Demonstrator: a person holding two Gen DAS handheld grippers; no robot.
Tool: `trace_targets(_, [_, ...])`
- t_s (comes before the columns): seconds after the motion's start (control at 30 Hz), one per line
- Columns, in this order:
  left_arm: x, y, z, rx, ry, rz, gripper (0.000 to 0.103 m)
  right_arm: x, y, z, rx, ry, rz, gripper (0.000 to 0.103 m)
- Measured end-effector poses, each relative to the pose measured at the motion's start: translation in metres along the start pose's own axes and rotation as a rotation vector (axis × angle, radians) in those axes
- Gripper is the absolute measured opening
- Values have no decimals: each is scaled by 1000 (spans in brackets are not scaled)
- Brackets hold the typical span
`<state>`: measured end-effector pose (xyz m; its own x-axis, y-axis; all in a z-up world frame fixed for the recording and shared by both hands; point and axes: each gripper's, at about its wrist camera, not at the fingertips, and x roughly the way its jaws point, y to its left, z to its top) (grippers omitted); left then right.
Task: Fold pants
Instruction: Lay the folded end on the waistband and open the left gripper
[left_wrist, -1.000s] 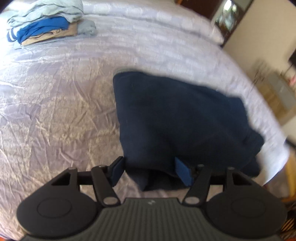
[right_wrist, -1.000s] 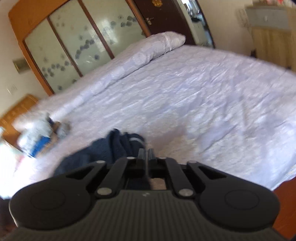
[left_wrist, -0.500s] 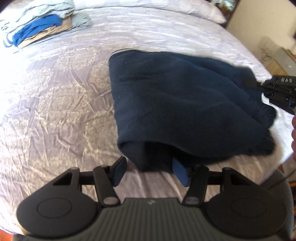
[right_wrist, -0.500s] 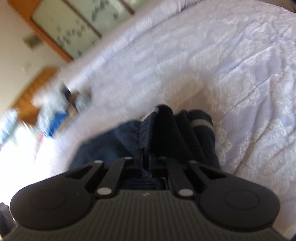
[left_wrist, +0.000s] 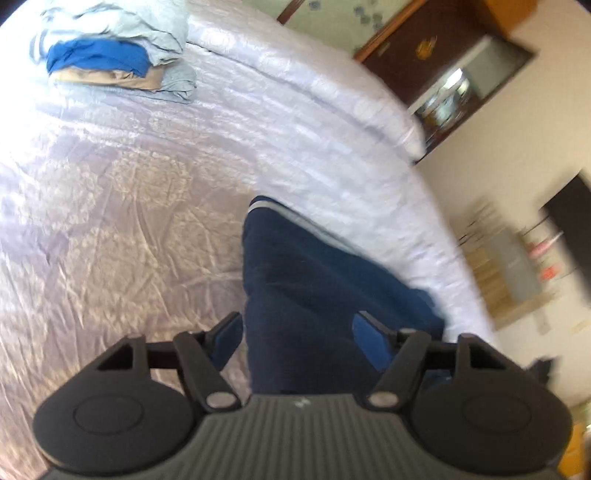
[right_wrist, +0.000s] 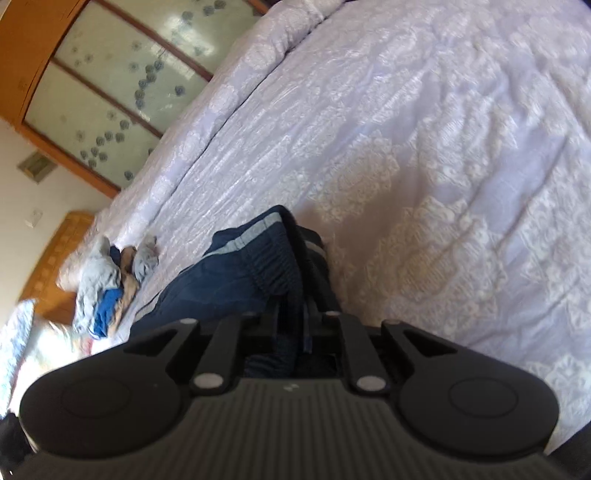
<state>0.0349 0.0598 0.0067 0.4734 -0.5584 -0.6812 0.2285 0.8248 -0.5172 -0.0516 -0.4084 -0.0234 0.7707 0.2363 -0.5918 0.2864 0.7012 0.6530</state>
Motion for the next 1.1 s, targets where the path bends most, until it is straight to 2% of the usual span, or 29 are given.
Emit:
trace_targets(0.07, [21,-12,-4,91,54,84,51,-11,5,3,-4,-7,25,24])
trace_targets(0.17, [38,-19,-19,159,77,167,53,-38,12,2,-52,-32,89,29])
trace_targets(0.23, [39,-20,-23,169,65,166,54,-50,19,-4,-125,-28,113,30])
trace_targets(0.3, [42,-16,-23,158,68,163,54,-52,25,-13,-180,-4,119,37])
trace_targets(0.4, [46,-19,-27,188,77,196,57,-39,25,-28,-236,32,72,40])
trace_targets(0.5, [52,-22,-37,217,93,232,58,-32,16,-34,-213,20,37,40])
trace_targets(0.57, [51,-19,-38,196,89,225,58,-38,8,-33,-157,-12,65,40])
trace_targets(0.63, [52,-15,-36,175,94,210,59,-43,4,-32,-132,-28,49,41])
trace_targets(0.73, [54,-9,-36,147,104,198,62,-43,2,-34,-110,-13,59,41])
trace_targets(0.77, [56,-8,-36,141,108,195,62,-40,4,-36,-110,17,77,37])
trace_targets(0.8, [57,-7,-36,137,111,196,62,-35,7,-39,-116,64,104,25])
trace_targets(0.83, [58,-7,-37,135,112,196,62,-31,12,-42,-133,84,93,22])
trace_targets(0.9, [58,-9,-38,146,110,199,62,-33,25,-46,-196,66,65,12])
trace_targets(1.0, [55,-12,-39,162,111,205,62,-52,31,-38,-177,29,98,10])
trace_targets(1.07, [54,-14,-40,171,118,204,62,-67,33,-33,-190,4,88,9])
trace_targets(1.1, [54,-16,-41,184,121,205,62,-73,32,-34,-196,-1,75,6])
